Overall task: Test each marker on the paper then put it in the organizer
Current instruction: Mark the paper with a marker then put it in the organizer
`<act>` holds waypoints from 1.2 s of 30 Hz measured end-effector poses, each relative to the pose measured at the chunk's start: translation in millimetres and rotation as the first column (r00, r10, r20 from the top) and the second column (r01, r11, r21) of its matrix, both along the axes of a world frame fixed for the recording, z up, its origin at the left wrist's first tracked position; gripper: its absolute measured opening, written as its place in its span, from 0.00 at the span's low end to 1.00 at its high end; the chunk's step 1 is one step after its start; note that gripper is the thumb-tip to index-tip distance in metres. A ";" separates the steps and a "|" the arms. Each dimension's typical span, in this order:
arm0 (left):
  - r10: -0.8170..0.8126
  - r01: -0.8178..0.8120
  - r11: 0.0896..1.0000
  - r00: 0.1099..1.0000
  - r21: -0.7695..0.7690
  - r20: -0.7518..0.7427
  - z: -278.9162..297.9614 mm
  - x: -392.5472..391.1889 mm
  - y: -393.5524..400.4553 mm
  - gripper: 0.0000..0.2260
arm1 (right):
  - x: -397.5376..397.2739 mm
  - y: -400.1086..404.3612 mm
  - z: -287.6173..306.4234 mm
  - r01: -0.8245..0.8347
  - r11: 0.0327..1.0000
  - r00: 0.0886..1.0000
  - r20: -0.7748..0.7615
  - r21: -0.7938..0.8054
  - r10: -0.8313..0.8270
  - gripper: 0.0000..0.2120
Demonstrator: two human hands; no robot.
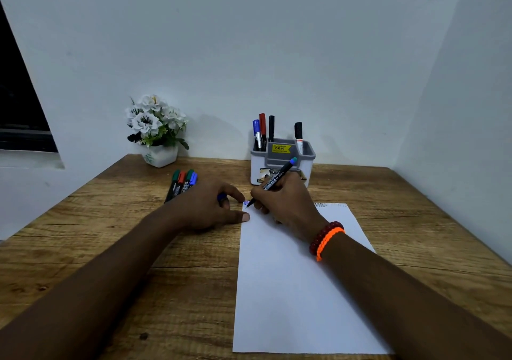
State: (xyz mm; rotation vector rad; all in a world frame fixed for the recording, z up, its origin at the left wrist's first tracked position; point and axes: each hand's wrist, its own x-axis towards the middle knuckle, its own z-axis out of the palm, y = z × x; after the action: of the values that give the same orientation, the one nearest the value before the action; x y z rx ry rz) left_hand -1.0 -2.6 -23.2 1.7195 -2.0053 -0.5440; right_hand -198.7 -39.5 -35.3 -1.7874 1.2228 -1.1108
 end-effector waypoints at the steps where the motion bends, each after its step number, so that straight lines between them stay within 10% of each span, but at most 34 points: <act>1: 0.000 0.000 1.000 1.000 0.000 -0.003 0.2 -0.1 0.3 0.23 | 0.0 0.2 0.1 0.002 1.000 1.000 -0.003 0.000 -0.002 0.09; 36: -0.021 0.021 1.000 1.000 -0.017 -0.007 -0.5 0.6 -0.5 0.21 | -1.4 -7.9 -5.5 0.041 0.997 0.999 0.000 -0.058 -0.041 0.11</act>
State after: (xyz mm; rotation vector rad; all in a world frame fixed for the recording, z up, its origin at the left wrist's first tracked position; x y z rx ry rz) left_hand -0.4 -3.0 -23.7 1.6864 -2.0195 -0.5382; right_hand -200.1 -47.4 -40.8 -1.8131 1.2451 -1.1797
